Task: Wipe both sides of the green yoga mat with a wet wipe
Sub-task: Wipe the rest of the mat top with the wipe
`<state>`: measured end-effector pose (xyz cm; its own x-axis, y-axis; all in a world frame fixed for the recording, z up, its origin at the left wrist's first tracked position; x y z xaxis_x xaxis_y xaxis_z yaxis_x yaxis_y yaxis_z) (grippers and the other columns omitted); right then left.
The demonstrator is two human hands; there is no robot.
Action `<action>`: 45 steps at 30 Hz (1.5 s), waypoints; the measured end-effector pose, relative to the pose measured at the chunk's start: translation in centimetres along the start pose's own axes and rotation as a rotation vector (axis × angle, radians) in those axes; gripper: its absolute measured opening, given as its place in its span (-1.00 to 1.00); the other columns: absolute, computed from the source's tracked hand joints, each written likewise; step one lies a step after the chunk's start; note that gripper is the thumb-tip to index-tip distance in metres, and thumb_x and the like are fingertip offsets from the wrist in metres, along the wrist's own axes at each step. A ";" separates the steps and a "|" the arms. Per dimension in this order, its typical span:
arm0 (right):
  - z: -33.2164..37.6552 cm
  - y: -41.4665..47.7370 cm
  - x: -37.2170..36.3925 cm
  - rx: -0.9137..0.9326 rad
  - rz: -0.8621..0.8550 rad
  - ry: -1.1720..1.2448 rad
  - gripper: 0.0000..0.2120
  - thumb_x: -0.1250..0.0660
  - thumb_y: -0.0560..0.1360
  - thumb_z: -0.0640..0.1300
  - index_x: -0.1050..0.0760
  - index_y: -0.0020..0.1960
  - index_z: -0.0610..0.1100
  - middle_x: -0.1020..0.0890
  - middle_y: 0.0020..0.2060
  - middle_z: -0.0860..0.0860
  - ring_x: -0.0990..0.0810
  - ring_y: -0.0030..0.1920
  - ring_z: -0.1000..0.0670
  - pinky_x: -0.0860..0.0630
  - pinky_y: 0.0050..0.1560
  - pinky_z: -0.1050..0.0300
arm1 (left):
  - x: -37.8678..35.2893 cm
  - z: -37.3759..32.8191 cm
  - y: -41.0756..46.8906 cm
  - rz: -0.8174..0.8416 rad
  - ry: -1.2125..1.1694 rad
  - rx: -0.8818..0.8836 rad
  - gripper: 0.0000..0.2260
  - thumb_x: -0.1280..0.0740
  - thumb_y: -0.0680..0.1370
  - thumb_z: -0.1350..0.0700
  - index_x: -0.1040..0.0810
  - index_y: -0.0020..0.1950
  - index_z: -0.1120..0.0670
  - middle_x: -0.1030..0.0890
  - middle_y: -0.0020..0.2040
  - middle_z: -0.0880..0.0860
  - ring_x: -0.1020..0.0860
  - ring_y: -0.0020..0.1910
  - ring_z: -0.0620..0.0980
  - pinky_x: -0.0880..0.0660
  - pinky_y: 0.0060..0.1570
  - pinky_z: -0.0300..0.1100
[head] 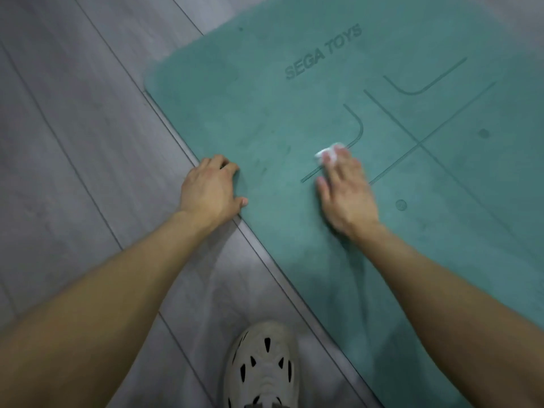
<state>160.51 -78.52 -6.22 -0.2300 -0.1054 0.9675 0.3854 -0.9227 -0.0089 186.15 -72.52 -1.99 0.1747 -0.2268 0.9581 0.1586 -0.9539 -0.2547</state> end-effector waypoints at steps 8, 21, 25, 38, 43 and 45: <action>7.5 -0.8 -1.5 0.618 0.194 -0.056 -0.42 0.01 0.76 0.15 -0.12 0.70 -0.08 -0.10 0.70 -0.04 0.04 0.70 0.00 0.02 0.69 -0.06 | 0.5 1.9 0.5 -0.024 0.009 0.072 -0.02 -0.54 0.27 -0.46 -0.39 0.51 0.07 -0.41 0.47 0.15 -0.38 0.46 0.20 -0.39 0.43 0.10; 6.9 10.3 -1.2 0.361 0.137 -0.058 -0.39 0.12 0.73 0.17 -0.09 0.71 -0.05 -0.08 0.70 -0.07 0.00 0.70 -0.03 0.10 0.69 0.00 | -0.3 3.8 2.1 0.165 -0.087 0.222 0.49 -0.51 0.09 -0.60 0.09 0.73 0.13 0.08 0.74 0.10 0.09 0.71 0.07 -0.01 0.67 0.03; 10.2 10.4 -2.4 0.161 0.111 0.052 -0.33 0.11 0.72 0.23 -0.08 0.71 -0.11 -0.02 0.71 -0.09 0.11 0.70 -0.04 0.11 0.69 -0.06 | -0.1 3.8 2.2 0.148 -0.092 0.227 0.49 -0.51 0.07 -0.61 0.08 0.73 0.12 0.08 0.74 0.08 0.08 0.72 0.05 -0.04 0.67 0.05; 13.2 9.4 -2.9 0.614 0.249 0.042 -0.44 0.01 0.73 0.10 -0.18 0.68 -0.08 -0.13 0.69 -0.10 0.02 0.70 -0.06 0.03 0.69 -0.07 | 1.1 3.3 2.5 0.167 -0.034 0.264 0.46 -0.55 0.03 -0.58 -0.03 0.70 0.09 -0.01 0.72 0.08 -0.03 0.70 0.08 -0.17 0.63 0.06; 8.6 15.5 -1.0 0.468 0.165 -0.080 -0.40 0.10 0.71 0.16 -0.13 0.70 -0.02 -0.13 0.69 -0.05 -0.01 0.69 -0.02 0.14 0.68 0.04 | 1.4 2.7 2.5 0.193 -0.026 0.277 0.47 -0.59 0.03 -0.54 -0.02 0.70 0.13 -0.01 0.72 0.10 -0.02 0.70 0.11 -0.15 0.64 0.06; 5.7 18.1 -0.3 0.112 0.118 -0.037 -0.34 0.15 0.69 0.20 -0.11 0.70 -0.06 -0.09 0.70 -0.09 0.03 0.70 -0.06 0.15 0.68 -0.01 | 1.5 2.4 2.7 0.210 -0.019 0.282 0.48 -0.60 0.04 -0.53 0.01 0.70 0.16 0.02 0.72 0.11 0.00 0.71 0.12 -0.11 0.65 0.04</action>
<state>172.63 -93.10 -5.20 -0.1447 -0.1947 0.9701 0.5056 -0.8573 -0.0966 189.12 -74.93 -1.55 0.2497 -0.4062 0.8790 0.3790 -0.7944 -0.4747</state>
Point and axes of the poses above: each hand's wrist, its own y-axis towards the middle knuckle, its own x-axis out of the back of the hand, z = x × y, the point moved 5 cm from there along y, towards the middle knuckle
